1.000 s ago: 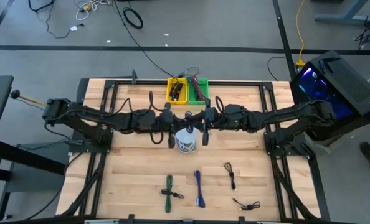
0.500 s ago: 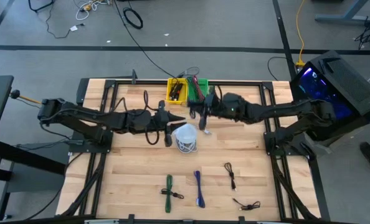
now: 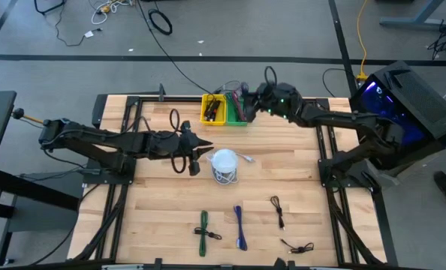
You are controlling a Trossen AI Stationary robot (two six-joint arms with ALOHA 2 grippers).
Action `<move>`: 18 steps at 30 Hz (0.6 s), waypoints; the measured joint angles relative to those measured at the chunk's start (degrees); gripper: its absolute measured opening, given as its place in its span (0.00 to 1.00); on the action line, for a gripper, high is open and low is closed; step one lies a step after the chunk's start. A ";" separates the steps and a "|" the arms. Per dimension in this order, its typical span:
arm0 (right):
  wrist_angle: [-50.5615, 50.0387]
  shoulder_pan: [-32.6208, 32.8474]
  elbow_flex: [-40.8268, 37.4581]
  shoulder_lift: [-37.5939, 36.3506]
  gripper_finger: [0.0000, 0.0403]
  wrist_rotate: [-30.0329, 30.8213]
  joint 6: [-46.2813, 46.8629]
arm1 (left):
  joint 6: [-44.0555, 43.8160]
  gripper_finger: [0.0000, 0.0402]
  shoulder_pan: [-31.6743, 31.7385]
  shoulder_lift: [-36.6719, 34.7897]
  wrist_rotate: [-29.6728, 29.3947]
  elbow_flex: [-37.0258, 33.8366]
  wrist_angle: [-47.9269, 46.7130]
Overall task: Pick & Place USB Port
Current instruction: Put the purple charger cable into the green bin
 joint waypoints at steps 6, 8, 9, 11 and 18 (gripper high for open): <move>1.77 -4.66 0.05 5.26 0.03 -0.40 1.64 | 0.02 0.18 -0.02 0.11 0.08 0.00 0.62; 4.09 -5.85 0.05 8.06 0.03 -0.68 1.53 | 0.02 0.18 -0.02 0.11 0.00 0.00 0.87; 5.03 -6.61 0.04 9.19 0.03 -0.68 1.31 | 0.02 0.18 0.00 0.11 0.02 0.00 0.86; 8.28 -7.94 0.04 11.16 0.03 -0.73 1.73 | 0.02 0.18 -0.02 0.11 0.11 0.00 0.82; 12.00 -10.75 0.05 17.62 0.03 -3.69 4.17 | 0.06 0.18 -0.02 0.11 0.16 0.00 0.80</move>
